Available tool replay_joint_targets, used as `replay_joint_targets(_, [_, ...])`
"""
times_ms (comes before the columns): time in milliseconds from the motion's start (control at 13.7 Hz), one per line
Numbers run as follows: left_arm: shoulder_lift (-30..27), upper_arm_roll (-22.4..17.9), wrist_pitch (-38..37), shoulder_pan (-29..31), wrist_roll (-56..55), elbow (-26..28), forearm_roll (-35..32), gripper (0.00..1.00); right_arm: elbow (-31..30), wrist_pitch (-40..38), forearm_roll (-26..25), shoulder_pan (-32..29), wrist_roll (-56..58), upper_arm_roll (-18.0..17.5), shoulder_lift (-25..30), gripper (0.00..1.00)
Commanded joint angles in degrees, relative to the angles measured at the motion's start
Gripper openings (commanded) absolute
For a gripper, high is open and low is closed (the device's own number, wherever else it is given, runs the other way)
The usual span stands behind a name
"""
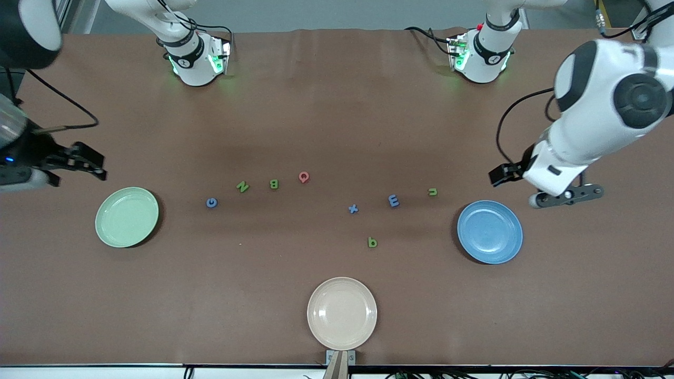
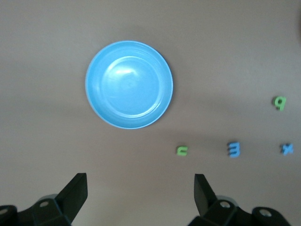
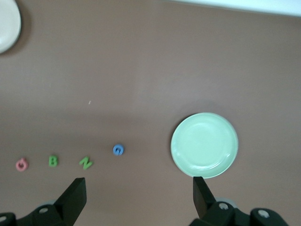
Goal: Sort upper and lower case letters into plates
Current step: 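Reach the right gripper to the blue G while the left gripper reaches the green u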
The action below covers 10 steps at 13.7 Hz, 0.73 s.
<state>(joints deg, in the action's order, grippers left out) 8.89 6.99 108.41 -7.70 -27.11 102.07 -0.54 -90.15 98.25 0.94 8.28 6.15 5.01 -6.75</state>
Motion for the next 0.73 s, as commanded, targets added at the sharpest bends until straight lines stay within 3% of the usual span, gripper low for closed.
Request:
replay_joint_targets(0, [-1.43, 2.22, 8.01, 0.14, -7.84, 8.47, 0.45, 1.00, -2.30, -2.54, -0.07, 2.35, -0.09, 0.08, -3.96, 1.00])
replay_joint_targets(219, [0.86, 5.92, 19.85, 0.14, -15.31, 17.07, 0.37, 1.00, -14.57, 9.01, 0.20, 3.67, -0.26, 0.08, -3.89, 1.00])
replay_joint_targets(437, [4.19, 6.54, 34.28, -2.65, -20.78, 25.08, -0.42, 0.97, -25.92, 20.80, 3.00, 4.54, -0.53, 0.00, -3.71, 1.00])
replay_joint_targets(656, [8.58, 6.54, 38.79, -3.29, -22.19, 26.07, -3.84, 0.94, -32.97, 30.21, 4.85, 6.30, -2.01, 0.08, -3.89, 1.00])
